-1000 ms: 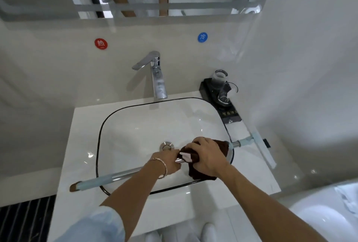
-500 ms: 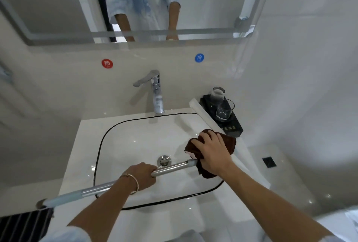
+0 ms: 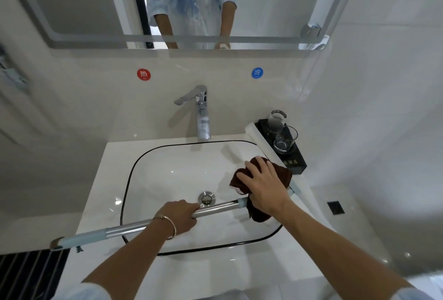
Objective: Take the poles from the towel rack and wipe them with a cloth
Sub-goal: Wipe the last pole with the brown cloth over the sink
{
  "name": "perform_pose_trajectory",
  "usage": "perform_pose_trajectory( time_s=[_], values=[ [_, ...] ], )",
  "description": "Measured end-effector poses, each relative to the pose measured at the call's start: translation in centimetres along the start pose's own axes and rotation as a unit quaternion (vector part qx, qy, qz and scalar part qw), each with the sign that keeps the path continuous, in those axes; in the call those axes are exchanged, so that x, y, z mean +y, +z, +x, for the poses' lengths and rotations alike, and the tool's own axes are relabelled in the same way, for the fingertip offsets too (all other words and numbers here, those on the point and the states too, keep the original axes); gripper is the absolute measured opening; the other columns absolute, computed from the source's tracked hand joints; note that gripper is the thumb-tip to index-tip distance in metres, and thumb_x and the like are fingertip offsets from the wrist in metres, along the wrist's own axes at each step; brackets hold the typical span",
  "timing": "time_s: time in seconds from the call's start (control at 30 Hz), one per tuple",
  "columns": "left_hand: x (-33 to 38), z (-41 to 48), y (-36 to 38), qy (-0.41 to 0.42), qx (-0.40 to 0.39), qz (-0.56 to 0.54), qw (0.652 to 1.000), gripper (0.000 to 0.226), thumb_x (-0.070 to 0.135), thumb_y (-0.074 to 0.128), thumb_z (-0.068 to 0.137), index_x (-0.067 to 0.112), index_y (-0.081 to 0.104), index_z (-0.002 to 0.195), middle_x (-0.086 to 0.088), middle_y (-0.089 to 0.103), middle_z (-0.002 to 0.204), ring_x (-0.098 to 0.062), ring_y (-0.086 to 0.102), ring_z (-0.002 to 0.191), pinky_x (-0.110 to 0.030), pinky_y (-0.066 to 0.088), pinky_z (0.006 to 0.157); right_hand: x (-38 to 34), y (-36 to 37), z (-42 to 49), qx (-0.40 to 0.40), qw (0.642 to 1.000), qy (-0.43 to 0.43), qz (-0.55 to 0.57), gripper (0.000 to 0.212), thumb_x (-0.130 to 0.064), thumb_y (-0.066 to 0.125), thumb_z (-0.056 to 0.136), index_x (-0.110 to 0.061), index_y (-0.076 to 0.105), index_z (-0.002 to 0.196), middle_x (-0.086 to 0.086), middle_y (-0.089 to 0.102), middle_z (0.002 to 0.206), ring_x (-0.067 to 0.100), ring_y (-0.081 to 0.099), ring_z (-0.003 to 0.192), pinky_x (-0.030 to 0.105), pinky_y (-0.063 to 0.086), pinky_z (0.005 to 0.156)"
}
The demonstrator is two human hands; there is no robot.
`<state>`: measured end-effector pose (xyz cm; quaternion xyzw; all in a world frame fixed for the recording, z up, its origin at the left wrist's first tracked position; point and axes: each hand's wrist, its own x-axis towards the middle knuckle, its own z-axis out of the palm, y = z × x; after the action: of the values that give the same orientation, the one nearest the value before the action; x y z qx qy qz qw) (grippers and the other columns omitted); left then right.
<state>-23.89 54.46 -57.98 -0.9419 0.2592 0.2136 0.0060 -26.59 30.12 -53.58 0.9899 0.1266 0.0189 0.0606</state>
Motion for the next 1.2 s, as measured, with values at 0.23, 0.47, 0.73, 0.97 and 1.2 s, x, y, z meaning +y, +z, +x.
perform_pose_trajectory(
  time_s=[0.23,0.47,0.73,0.97,1.2],
  values=[
    [0.7,0.1,0.1,0.009,0.014,0.034,0.999,0.029,0.028,0.04,0.091,0.024,0.051,0.118,-0.008,0.06,0.11,-0.027,0.059,0.098,-0.031,0.042,0.079,0.7,-0.3,0.4,-0.082,0.993,-0.008,-0.088,0.043,-0.026,0.073,0.073,-0.021,0.062,0.115,0.01,0.051,0.129,0.04,0.041,0.124,0.054,0.032,0.107],
    [0.4,0.7,-0.4,-0.004,0.015,0.003,1.0,0.032,0.027,0.04,0.09,0.028,0.049,0.121,-0.007,0.061,0.11,-0.026,0.059,0.1,-0.032,0.043,0.081,-0.3,-5.8,5.2,0.019,0.986,-0.061,-0.155,0.048,-0.026,0.07,0.077,-0.02,0.057,0.123,0.012,0.047,0.135,0.043,0.033,0.131,0.053,0.026,0.11],
    [0.0,0.1,0.0,-0.01,0.011,-0.01,1.0,0.03,0.026,0.041,0.09,0.027,0.051,0.118,-0.006,0.062,0.11,-0.026,0.059,0.099,-0.031,0.042,0.08,-0.1,-4.6,5.1,0.026,0.987,-0.067,-0.146,0.049,-0.023,0.072,0.073,-0.02,0.06,0.121,0.011,0.049,0.134,0.04,0.033,0.133,0.052,0.024,0.112],
    [0.3,0.3,-0.1,-0.015,0.021,-0.009,1.0,0.029,0.026,0.04,0.091,0.025,0.051,0.118,-0.007,0.062,0.108,-0.027,0.06,0.096,-0.031,0.042,0.077,3.5,-0.3,0.9,-0.058,0.994,-0.003,-0.09,0.037,-0.022,0.075,0.066,-0.019,0.069,0.102,0.007,0.06,0.115,0.035,0.05,0.115,0.048,0.041,0.101],
    [0.4,0.8,-0.3,-0.011,0.027,0.0,1.0,0.031,0.024,0.039,0.091,0.026,0.048,0.121,-0.007,0.063,0.106,-0.028,0.06,0.096,-0.032,0.043,0.077,4.7,0.3,1.2,-0.06,0.997,0.019,0.034,0.044,-0.014,0.059,0.079,-0.017,0.06,0.123,0.01,0.051,0.13,0.033,0.041,0.123,0.045,0.033,0.106]
  ],
)
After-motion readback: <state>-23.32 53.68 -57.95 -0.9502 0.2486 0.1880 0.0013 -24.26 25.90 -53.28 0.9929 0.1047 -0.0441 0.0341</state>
